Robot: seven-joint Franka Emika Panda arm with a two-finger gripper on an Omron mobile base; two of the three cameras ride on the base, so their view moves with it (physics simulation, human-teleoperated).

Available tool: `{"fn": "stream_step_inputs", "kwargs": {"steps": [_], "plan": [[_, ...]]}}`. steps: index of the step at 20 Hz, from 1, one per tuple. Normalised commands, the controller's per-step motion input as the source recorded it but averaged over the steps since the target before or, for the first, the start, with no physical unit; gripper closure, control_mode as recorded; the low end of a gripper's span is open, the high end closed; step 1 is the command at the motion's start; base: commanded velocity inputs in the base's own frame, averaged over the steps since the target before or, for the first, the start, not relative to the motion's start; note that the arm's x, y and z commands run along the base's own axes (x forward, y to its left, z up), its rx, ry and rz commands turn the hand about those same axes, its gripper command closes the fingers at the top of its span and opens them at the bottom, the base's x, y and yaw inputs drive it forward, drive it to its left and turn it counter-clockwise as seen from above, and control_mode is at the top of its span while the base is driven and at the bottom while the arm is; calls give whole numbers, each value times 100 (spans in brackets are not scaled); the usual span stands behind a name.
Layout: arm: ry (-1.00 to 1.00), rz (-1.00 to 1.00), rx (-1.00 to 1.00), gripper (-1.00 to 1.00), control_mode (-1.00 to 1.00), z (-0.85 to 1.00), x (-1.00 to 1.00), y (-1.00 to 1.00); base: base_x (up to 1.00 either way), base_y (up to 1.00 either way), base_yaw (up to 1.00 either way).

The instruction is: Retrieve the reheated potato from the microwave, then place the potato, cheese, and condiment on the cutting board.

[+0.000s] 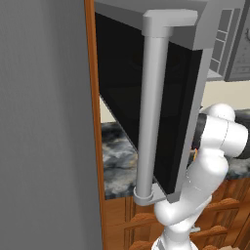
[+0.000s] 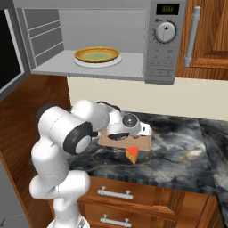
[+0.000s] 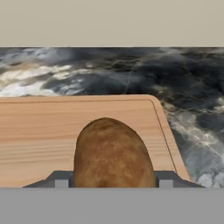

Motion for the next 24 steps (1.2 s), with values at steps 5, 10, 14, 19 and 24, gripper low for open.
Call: {"fn": "stream_step_inputs", "kwargs": {"steps": [5, 10, 14, 19, 24], "plan": [[0, 0, 0, 100, -100, -15, 5, -20, 0, 0, 0], [0, 0, 0, 100, -100, -24, 2, -13, 0, 0, 0], [0, 0, 0, 100, -100, -15, 13, -15, 0, 0, 0], [0, 0, 0, 100, -100, -5, 21, -14, 0, 0, 0], [1, 0, 0, 100, -100, -6, 24, -11, 0, 0, 0]]}}
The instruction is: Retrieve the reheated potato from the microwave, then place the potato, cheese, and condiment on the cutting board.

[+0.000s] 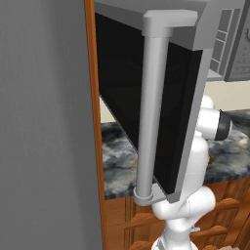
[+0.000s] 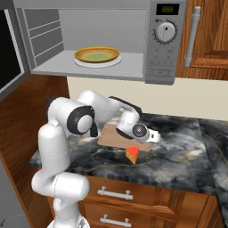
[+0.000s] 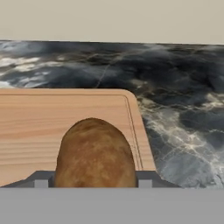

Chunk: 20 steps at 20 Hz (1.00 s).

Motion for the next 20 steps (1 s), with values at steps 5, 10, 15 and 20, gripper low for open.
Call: {"fn": "stream_step_inputs", "kwargs": {"steps": [5, 10, 15, 20], "plan": [[0, 0, 0, 100, -100, -3, 15, -4, 0, 0, 0], [0, 0, 0, 100, -100, -3, -1, 5, 0, 0, 0], [0, 0, -5, -100, -100, -3, -3, 23, 0, 0, 0], [2, 0, -6, -100, -100, -1, 3, 9, 0, 0, 0]]}}
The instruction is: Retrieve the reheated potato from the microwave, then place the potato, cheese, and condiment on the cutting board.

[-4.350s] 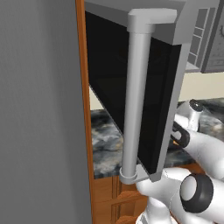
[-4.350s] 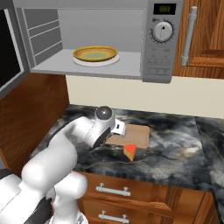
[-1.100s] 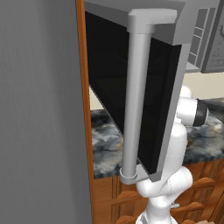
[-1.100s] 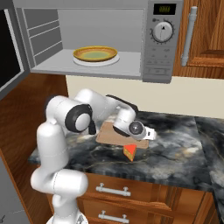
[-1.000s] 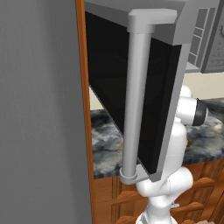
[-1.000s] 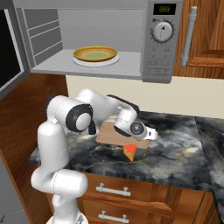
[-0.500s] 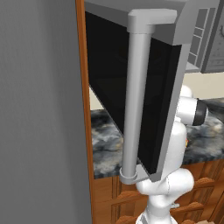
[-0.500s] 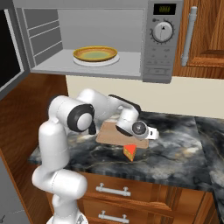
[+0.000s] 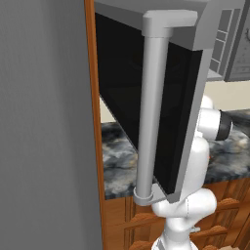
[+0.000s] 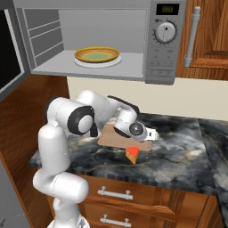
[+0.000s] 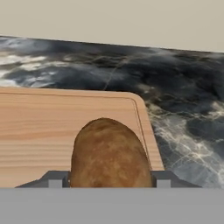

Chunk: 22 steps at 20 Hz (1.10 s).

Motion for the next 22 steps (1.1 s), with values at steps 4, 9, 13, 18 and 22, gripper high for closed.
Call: {"fn": "stream_step_inputs", "kwargs": {"steps": [4, 9, 13, 18, 22], "plan": [[8, 0, -1, -100, -100, 0, 7, -7, 0, 0, 0], [1, 0, 0, -100, -100, 10, -2, -2, 0, 0, 0], [0, 0, 0, -100, -100, 21, -3, -1, 0, 0, 0], [0, 0, 0, -100, -100, 27, -6, -1, 0, 0, 0], [0, 0, 0, -100, -100, 26, -25, -5, 0, 0, 0]]}}
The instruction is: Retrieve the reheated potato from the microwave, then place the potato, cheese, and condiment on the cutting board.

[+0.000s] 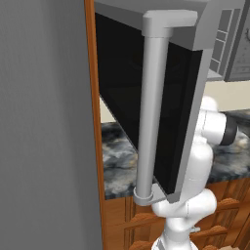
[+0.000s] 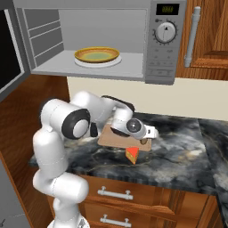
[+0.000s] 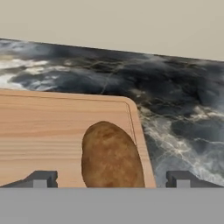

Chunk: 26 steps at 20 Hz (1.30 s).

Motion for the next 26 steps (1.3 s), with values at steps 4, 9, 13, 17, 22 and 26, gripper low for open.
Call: {"fn": "stream_step_inputs", "kwargs": {"steps": [4, 9, 13, 17, 22, 26], "plan": [[0, 0, 0, -100, -100, 26, -30, -4, 0, 0, 0], [0, 0, 0, -100, -100, 29, -31, -4, 0, 0, 0], [0, 0, 0, -100, -100, 44, -24, -3, 0, 0, 0], [2, 0, 0, -100, -100, 48, -32, -4, 0, 0, 0], [8, -1, 0, -100, -100, 41, -45, 0, 0, 0, 0], [11, -4, 0, -100, -100, 59, -14, 3, 0, 0, 0]]}}
